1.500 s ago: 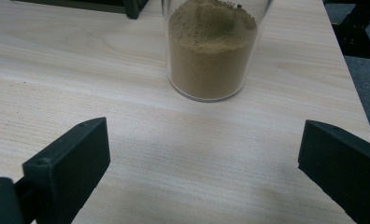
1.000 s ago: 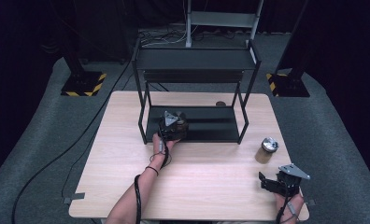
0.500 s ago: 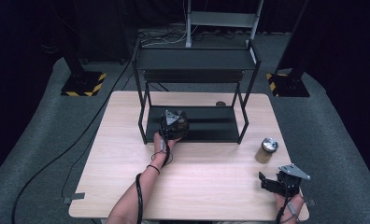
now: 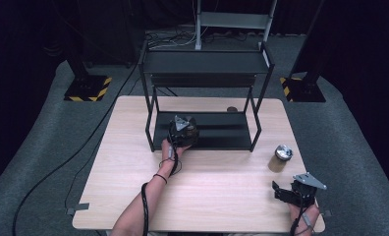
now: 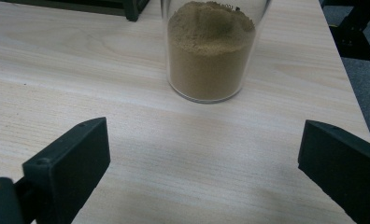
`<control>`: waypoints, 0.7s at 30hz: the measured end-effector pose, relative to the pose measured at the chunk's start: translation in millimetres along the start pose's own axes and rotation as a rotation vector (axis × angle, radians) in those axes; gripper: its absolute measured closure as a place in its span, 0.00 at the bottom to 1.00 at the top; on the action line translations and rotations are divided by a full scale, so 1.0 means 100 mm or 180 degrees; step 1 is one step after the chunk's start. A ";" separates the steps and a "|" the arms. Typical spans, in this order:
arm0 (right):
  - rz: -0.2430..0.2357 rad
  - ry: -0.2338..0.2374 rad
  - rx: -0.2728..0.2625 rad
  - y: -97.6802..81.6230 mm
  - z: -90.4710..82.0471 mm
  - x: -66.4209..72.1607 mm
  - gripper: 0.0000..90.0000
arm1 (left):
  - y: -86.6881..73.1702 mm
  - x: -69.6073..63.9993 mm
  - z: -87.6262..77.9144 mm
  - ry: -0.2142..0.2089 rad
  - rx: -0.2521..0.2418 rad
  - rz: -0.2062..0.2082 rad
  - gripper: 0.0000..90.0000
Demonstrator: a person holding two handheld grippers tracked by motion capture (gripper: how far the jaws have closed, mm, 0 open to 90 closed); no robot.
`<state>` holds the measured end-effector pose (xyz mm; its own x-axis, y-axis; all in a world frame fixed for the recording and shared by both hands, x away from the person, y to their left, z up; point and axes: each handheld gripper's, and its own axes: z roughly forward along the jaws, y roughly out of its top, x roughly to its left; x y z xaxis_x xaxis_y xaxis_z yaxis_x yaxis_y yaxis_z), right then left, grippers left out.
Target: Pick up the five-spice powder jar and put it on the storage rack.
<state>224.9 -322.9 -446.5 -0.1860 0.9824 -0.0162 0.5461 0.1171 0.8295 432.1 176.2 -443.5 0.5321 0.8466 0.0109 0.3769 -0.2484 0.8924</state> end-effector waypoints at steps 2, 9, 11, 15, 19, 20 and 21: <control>-0.0007 -0.0001 0.0005 0.00 0.00 0.00 0.01 | 0.03 0.00 -0.01 -0.0018 0.0059 0.0047 0.24; -0.0009 -0.0003 0.0010 0.01 0.00 0.00 0.01 | 0.12 0.08 -0.10 -0.0131 0.0228 -0.0005 0.08; -0.0010 -0.0002 0.0011 0.01 0.00 0.01 0.01 | 0.14 0.10 -0.14 -0.0179 0.0246 0.0022 0.05; -0.0011 -0.0002 0.0013 0.01 0.00 0.01 0.01 | 0.22 0.08 -0.24 -0.0217 0.0328 0.0158 0.00; -0.0010 0.0000 0.0009 0.01 0.00 0.00 0.01 | 0.27 0.05 -0.37 -0.0258 0.0401 0.0351 0.00; -0.0009 0.0001 0.0012 0.01 0.00 0.00 0.01 | 0.29 0.05 -0.40 -0.0285 0.0426 0.0384 0.00; -0.0011 -0.0001 0.0010 0.01 0.00 0.00 0.01 | 0.30 0.05 -0.44 -0.0301 0.0437 0.0409 0.00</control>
<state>225.4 -322.4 -446.2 -0.1875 0.9821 -0.0191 0.5481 0.1208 0.8277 412.4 193.5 -397.1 0.6488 0.7575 0.0724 0.3978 -0.4187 0.8164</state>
